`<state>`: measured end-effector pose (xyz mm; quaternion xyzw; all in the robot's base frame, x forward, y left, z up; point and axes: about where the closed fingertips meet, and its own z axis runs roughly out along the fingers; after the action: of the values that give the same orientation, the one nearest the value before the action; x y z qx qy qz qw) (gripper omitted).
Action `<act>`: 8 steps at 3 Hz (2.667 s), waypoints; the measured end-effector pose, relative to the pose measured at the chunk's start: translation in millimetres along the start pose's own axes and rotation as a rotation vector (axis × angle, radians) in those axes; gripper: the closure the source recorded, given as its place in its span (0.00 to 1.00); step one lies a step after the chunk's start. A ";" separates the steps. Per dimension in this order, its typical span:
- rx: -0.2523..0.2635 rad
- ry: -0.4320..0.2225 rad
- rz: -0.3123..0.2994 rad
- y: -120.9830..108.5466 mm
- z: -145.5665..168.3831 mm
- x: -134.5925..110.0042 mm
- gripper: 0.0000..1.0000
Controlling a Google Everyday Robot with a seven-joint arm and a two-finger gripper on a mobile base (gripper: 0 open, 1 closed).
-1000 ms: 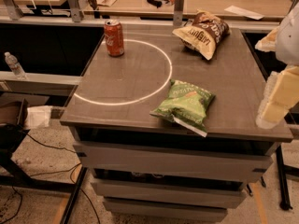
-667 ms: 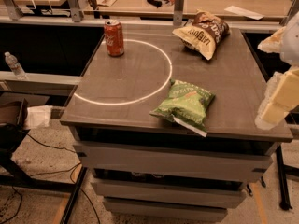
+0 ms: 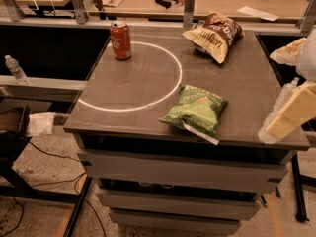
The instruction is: Move green jalapeno chip bag near coke can
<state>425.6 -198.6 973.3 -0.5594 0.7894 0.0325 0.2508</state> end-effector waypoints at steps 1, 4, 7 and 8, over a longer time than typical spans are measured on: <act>0.016 -0.043 0.001 10.4 15.0 -9.7 0.00; 0.035 -0.114 -0.088 29.2 81.6 -29.3 0.00; 0.032 -0.129 -0.164 29.4 125.3 -47.7 0.00; 0.083 -0.111 -0.168 23.0 133.8 -47.8 0.00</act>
Offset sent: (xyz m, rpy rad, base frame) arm 0.0109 0.0489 -0.0507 0.0723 -0.1063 0.0303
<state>464.9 -104.2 872.0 -0.6099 0.7255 0.0096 0.3188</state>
